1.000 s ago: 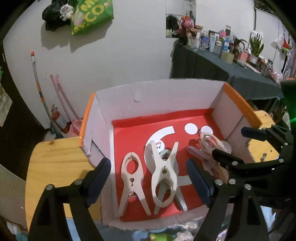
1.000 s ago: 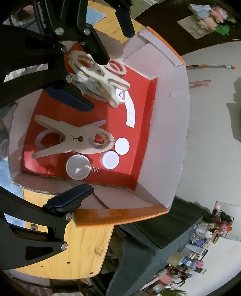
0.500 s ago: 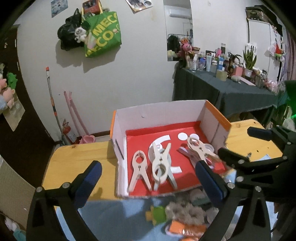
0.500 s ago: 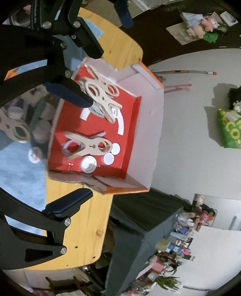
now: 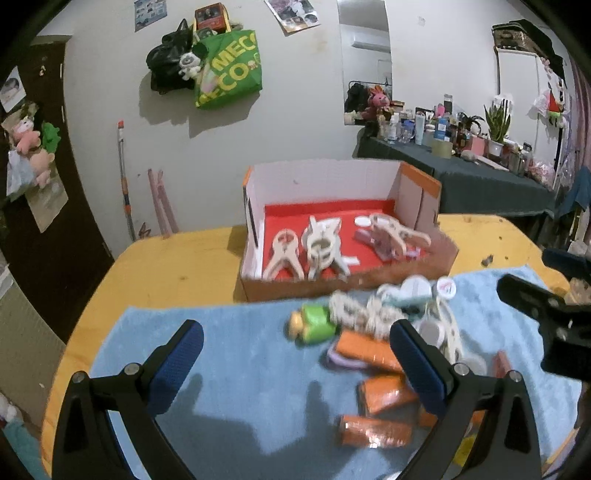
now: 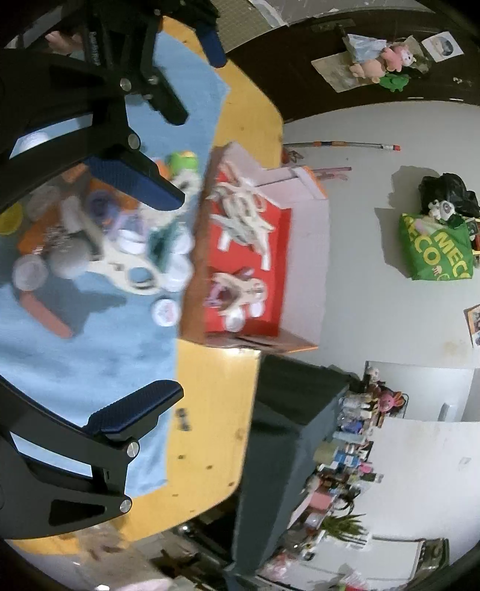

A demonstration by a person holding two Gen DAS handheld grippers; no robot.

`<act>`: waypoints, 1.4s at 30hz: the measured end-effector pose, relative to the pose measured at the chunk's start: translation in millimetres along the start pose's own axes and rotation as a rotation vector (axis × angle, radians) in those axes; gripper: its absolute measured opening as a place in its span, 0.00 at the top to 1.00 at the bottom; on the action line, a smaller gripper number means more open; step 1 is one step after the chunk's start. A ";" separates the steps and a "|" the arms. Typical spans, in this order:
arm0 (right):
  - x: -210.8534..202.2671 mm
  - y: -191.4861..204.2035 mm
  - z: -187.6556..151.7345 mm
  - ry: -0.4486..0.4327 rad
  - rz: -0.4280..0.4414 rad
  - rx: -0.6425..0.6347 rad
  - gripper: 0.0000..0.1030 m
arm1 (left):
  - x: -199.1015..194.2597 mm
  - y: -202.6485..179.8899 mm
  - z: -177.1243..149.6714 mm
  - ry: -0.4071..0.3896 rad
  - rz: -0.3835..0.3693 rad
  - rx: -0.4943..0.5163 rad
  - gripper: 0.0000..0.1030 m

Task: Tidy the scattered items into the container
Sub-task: 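Withdraw both open grippers from the box back over the pile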

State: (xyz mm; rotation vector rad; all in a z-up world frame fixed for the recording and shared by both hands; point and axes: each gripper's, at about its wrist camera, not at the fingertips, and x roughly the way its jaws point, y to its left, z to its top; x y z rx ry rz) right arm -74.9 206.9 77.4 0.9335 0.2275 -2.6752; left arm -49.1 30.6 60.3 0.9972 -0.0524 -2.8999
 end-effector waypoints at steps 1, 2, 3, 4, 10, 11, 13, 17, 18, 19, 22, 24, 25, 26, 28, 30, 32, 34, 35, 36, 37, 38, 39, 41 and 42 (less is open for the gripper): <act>1.0 -0.4 -7.3 0.006 0.002 0.004 0.09 | 1.8 -1.0 -5.8 0.009 -0.012 -0.003 0.00; 3.6 -1.1 -15.6 0.018 0.005 0.011 0.09 | 3.8 -1.0 -10.5 0.017 -0.023 -0.008 0.00; 5.0 -1.8 -22.6 0.022 0.007 0.018 0.09 | 5.7 -1.4 -15.9 0.021 -0.036 -0.018 0.00; 8.2 -2.6 -29.6 0.027 0.003 0.025 0.09 | 6.9 -2.7 -20.3 0.023 -0.041 -0.020 0.00; 22.4 -9.5 -52.0 0.045 -0.008 0.044 0.09 | 16.2 -9.4 -34.5 0.030 -0.048 -0.024 0.00; 24.2 -10.5 -53.2 0.044 -0.006 0.049 0.09 | 17.2 -9.7 -35.3 0.030 -0.047 -0.025 0.00; 27.5 -11.8 -54.6 0.047 -0.015 0.049 0.09 | 18.2 -10.6 -36.2 0.030 -0.044 -0.021 0.00; 33.5 -11.7 -56.7 0.055 -0.021 0.041 0.09 | 23.2 -12.1 -39.6 0.044 -0.046 -0.019 0.00; 35.0 -11.2 -57.1 0.053 -0.020 0.041 0.09 | 24.7 -12.0 -40.4 0.046 -0.049 -0.022 0.00; 36.2 -10.5 -57.1 0.053 -0.020 0.039 0.09 | 25.4 -12.0 -41.5 0.046 -0.048 -0.024 0.00; 39.9 -7.9 -57.8 0.051 -0.026 0.033 0.09 | 26.9 -12.1 -43.2 0.043 -0.043 -0.022 0.00; 42.0 -5.9 -58.5 0.052 -0.025 0.031 0.09 | 27.3 -12.3 -43.6 0.042 -0.045 -0.021 0.00; 43.3 -5.2 -58.6 0.055 -0.021 0.029 0.09 | 27.7 -12.3 -43.8 0.042 -0.046 -0.020 0.00; 44.4 -4.5 -58.7 0.058 -0.019 0.028 0.09 | 27.8 -11.8 -44.1 0.040 -0.046 -0.022 0.00; 46.4 -3.4 -59.2 0.061 -0.019 0.026 0.09 | 27.9 -11.3 -44.7 0.041 -0.045 -0.026 0.00; 48.0 -3.0 -59.3 0.063 -0.018 0.025 0.09 | 28.5 -10.6 -44.8 0.041 -0.046 -0.032 0.00; 49.8 -2.6 -59.3 0.065 -0.019 0.025 0.09 | 29.0 -9.9 -44.1 0.037 -0.042 -0.037 0.00; 51.5 -2.5 -59.6 0.069 -0.017 0.028 0.09 | 28.8 -8.8 -43.4 0.029 -0.033 -0.041 0.00; 51.9 -2.7 -59.4 0.069 -0.015 0.030 0.09 | 29.1 -8.3 -43.2 0.026 -0.030 -0.043 0.00; 52.0 -3.3 -59.2 0.068 -0.013 0.034 0.09 | 29.2 -7.8 -43.1 0.022 -0.020 -0.048 0.00; 52.7 -3.5 -59.2 0.071 -0.012 0.036 0.09 | 29.6 -7.3 -43.1 0.020 -0.014 -0.050 0.00; 52.9 -4.1 -59.3 0.072 -0.009 0.038 0.09 | 30.0 -6.8 -42.9 0.019 -0.012 -0.052 0.00; 53.1 -4.5 -59.2 0.072 -0.008 0.040 0.09 | 30.5 -6.0 -42.8 0.020 -0.011 -0.056 0.00; 53.7 -5.0 -59.0 0.074 -0.007 0.044 0.09 | 31.2 -4.7 -42.5 0.022 -0.009 -0.061 0.00; 53.9 -5.1 -59.1 0.076 -0.008 0.045 0.09 | 31.6 -4.5 -42.5 0.022 -0.009 -0.063 0.00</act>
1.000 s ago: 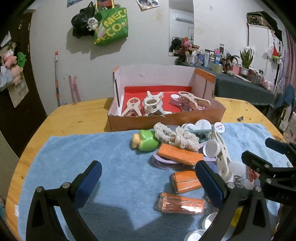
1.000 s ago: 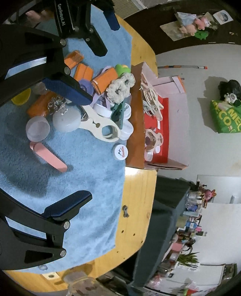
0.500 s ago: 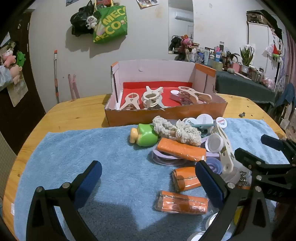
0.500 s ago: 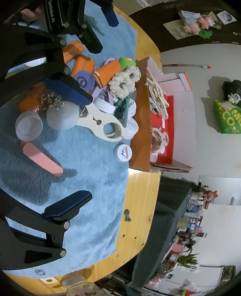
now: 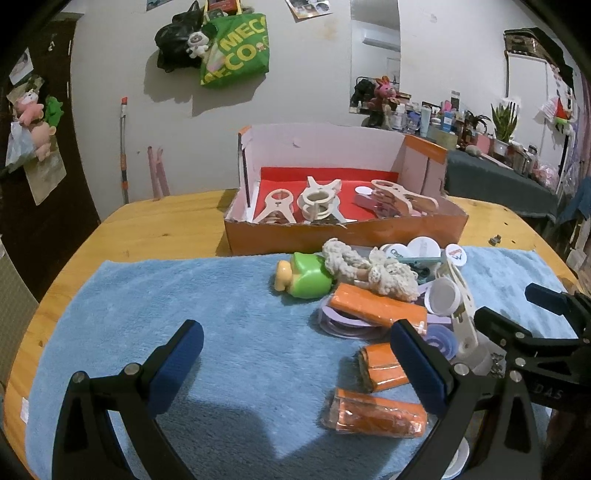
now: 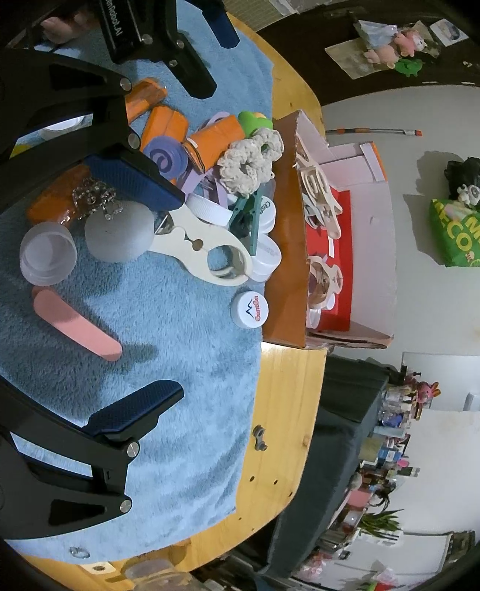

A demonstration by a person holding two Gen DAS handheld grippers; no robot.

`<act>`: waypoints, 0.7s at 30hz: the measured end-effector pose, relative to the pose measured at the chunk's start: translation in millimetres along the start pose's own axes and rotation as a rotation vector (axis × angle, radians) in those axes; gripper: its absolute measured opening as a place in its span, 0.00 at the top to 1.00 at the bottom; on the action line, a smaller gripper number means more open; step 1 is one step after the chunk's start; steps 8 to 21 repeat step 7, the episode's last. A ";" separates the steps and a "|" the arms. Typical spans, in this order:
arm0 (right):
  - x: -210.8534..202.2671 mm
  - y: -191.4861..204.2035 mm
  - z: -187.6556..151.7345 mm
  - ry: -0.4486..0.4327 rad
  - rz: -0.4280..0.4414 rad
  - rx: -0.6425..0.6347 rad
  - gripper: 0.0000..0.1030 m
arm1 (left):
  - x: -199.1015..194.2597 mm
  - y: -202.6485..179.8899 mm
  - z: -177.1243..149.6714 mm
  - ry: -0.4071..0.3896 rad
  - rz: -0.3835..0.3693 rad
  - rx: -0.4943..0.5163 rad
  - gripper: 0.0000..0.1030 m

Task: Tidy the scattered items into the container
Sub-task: 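Withdraw both open grippers from the box back over the pile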

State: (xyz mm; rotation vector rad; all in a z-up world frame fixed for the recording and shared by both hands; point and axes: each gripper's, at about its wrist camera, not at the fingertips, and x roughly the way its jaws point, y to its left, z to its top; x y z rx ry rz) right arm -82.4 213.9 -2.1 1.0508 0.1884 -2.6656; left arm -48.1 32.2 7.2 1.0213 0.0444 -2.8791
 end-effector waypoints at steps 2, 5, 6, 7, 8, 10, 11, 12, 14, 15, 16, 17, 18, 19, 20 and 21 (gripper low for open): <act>0.1 0.2 -0.2 0.001 -0.003 0.000 0.09 | 0.2 0.3 -0.1 0.000 0.001 0.000 0.00; -0.4 -0.3 -0.2 -0.001 -0.005 -0.003 0.09 | 1.8 0.5 -0.2 0.010 -0.008 0.001 0.00; -0.5 -0.5 -0.2 -0.002 -0.007 -0.005 0.09 | 2.6 0.4 -0.2 0.015 -0.009 0.002 0.00; -0.5 -0.7 -0.2 -0.002 -0.009 -0.005 0.09 | 3.3 0.0 0.0 0.019 -0.005 0.002 0.00; -0.5 -0.7 -0.2 -0.002 -0.009 -0.005 0.09 | 3.3 0.0 0.0 0.019 -0.005 0.002 0.00; -0.5 -0.7 -0.2 -0.002 -0.009 -0.005 0.09 | 3.3 0.0 0.0 0.019 -0.005 0.002 0.00; -0.5 -0.7 -0.2 -0.002 -0.009 -0.005 0.09 | 3.3 0.0 0.0 0.019 -0.005 0.002 0.00; -0.5 -0.7 -0.2 -0.002 -0.009 -0.005 0.09 | 3.3 0.0 0.0 0.019 -0.005 0.002 0.00; -0.5 -0.7 -0.2 -0.002 -0.009 -0.005 0.09 | 3.3 0.0 0.0 0.019 -0.005 0.002 0.00; -0.5 -0.7 -0.2 -0.002 -0.009 -0.005 0.09 | 3.3 0.0 0.0 0.019 -0.005 0.002 0.00; -0.5 -0.7 -0.2 -0.002 -0.009 -0.005 0.09 | 3.3 0.0 0.0 0.019 -0.005 0.002 0.00; -0.5 -0.7 -0.2 -0.002 -0.009 -0.005 0.09 | 3.3 0.0 0.0 0.019 -0.005 0.002 0.00; -0.5 -0.7 -0.2 -0.002 -0.009 -0.005 0.09 | 3.3 0.0 0.0 0.019 -0.005 0.002 0.00; -0.5 -0.7 -0.2 -0.002 -0.009 -0.005 0.09 | 3.3 0.0 0.0 0.019 -0.005 0.002 0.00; -0.5 -0.7 -0.2 -0.002 -0.009 -0.005 0.09 | 3.3 0.0 0.0 0.019 -0.005 0.002 0.00; -0.5 -0.7 -0.2 -0.002 -0.009 -0.005 0.09 | 3.3 0.0 0.0 0.019 -0.005 0.002 0.00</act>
